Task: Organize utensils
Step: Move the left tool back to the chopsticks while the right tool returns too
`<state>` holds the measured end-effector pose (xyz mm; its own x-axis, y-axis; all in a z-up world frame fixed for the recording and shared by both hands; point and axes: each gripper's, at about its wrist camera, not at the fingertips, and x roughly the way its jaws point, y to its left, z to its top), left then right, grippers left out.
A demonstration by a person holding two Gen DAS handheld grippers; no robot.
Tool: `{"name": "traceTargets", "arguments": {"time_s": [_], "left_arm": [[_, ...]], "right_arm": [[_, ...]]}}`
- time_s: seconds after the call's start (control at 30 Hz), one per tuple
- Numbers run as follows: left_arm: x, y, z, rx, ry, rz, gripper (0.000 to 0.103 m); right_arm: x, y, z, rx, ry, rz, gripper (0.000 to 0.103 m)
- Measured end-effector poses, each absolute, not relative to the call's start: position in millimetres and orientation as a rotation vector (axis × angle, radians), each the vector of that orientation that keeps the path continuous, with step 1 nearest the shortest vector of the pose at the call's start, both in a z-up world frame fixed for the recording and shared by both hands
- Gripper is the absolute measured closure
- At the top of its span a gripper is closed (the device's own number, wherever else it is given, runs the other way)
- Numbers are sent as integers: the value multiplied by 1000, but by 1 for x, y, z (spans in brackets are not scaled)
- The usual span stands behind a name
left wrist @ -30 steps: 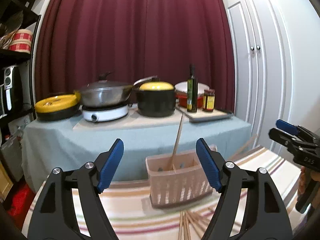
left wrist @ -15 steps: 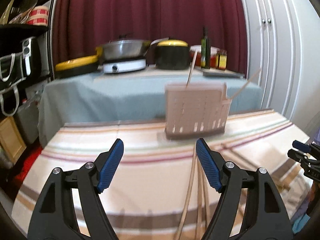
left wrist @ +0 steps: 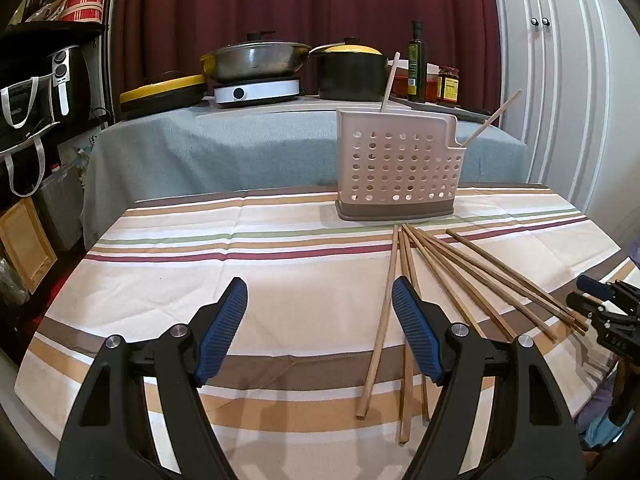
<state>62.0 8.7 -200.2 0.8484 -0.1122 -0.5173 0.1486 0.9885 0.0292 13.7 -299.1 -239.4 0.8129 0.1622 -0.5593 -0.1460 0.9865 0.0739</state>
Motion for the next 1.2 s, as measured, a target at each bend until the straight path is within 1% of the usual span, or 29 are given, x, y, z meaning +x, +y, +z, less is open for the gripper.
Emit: {"name": "traceTargets", "arguments": {"time_s": [0.33,0.7,0.8,0.9,0.97,1.07,1.13,1.2], "left_arm": [[62,8,-209,63,565,-147,30],[59,8,-216,64,584,-149,30],[56,8,-222,66,599,-152,30],[52,6,-228,72,610,-161,30],[49,5,-233,80,614,-168,32],[46,4,-239,99,626,-179,41],[45,2,-245,106,645,-190,45],[45,1,-252,109,666,-204,53]], "right_arm": [[16,-295,-246,19,644,167,60],[9,-297,-247,33,638,166,60],[5,-296,-251,26,643,173,69],[3,-299,-252,36,635,178,83],[2,-301,-252,46,627,167,88],[2,-306,-252,65,620,149,89],[3,-306,-252,66,625,151,90],[4,-304,-253,63,627,157,90]]}}
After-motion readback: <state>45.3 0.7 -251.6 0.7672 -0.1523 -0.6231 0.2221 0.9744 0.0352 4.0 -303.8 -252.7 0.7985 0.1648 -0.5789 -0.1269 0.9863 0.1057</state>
